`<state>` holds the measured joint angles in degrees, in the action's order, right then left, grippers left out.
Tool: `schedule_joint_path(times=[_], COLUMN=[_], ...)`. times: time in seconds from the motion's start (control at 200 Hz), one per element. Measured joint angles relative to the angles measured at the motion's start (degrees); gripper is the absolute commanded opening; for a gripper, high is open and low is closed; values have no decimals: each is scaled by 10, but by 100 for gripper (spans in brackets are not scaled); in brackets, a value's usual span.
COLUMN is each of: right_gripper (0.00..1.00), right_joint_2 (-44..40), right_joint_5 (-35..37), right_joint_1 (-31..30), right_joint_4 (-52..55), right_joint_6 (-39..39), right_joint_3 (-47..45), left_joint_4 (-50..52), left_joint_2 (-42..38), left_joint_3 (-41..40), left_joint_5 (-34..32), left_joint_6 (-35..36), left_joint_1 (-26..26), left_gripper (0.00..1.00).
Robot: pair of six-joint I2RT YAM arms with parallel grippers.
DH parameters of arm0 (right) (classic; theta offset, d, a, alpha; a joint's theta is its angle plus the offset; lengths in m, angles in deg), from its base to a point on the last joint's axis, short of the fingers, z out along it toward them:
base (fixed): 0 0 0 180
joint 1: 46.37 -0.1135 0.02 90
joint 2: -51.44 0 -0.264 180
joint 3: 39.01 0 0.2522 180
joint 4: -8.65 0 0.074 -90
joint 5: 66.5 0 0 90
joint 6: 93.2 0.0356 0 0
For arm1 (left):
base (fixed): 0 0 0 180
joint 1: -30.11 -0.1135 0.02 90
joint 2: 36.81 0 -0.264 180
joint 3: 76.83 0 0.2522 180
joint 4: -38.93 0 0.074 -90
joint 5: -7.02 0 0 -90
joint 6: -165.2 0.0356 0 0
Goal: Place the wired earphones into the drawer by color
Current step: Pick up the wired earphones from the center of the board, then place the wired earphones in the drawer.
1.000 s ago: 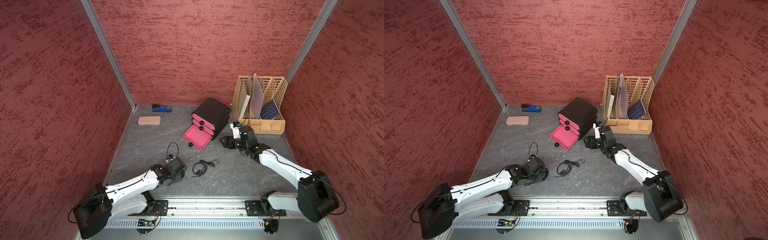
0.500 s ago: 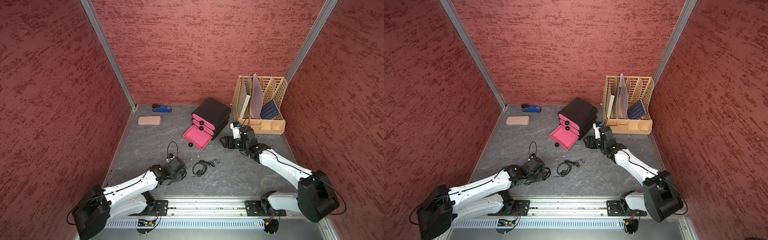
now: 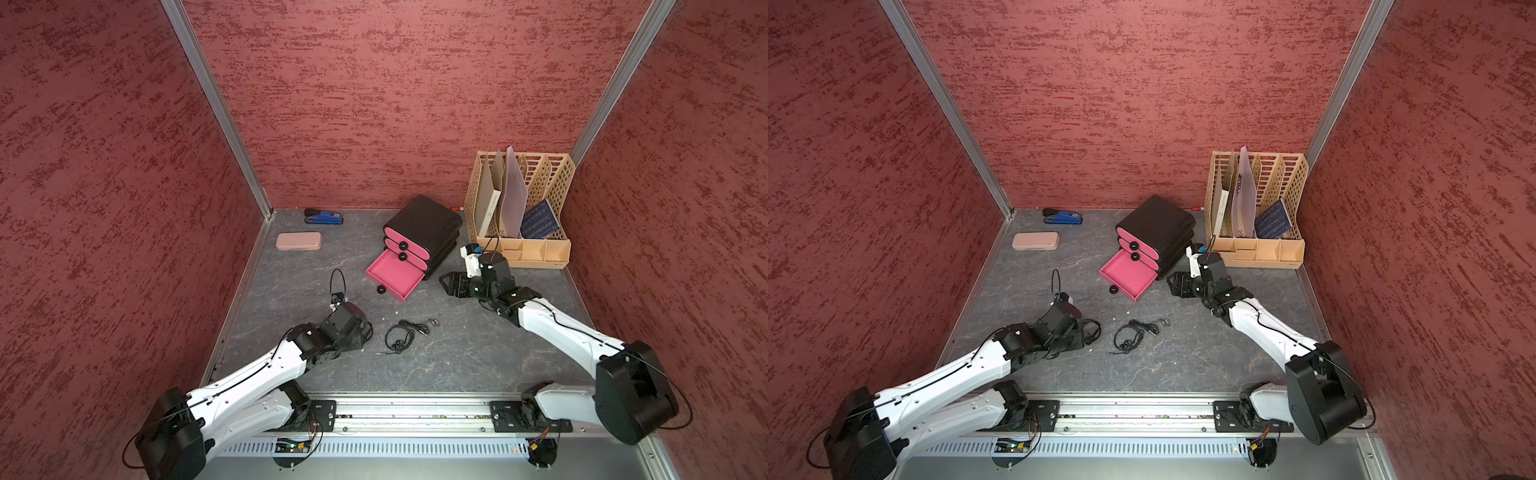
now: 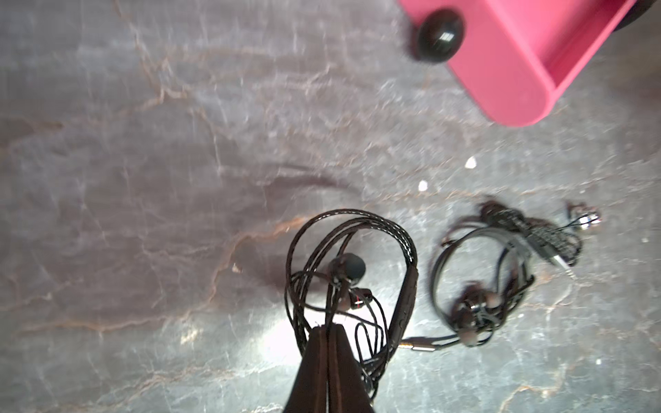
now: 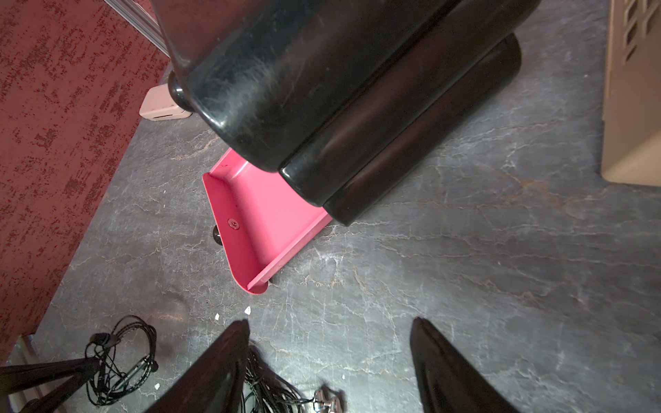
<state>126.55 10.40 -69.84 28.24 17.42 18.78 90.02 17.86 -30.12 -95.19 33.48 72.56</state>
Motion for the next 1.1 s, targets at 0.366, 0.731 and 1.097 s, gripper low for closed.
schedule_joint_path(times=[0.366,0.731,1.097], right_gripper=[76,76,76], right_joint_2=[-9,-11,-20], right_joint_5=[1,3,7], right_joint_1=[0,0,0], right_joint_4=[0,0,0], right_joint_6=[0,-1,-1], right_joint_3=[0,0,0], left_joint_4=[-96,-240,-357], left_joint_2=[83,213,369], left_joint_3=[84,157,213], left_joint_5=[44,77,112], left_joint_6=[95,138,142], left_joint_1=[-74,-96,-111], left_gripper=[0,0,0])
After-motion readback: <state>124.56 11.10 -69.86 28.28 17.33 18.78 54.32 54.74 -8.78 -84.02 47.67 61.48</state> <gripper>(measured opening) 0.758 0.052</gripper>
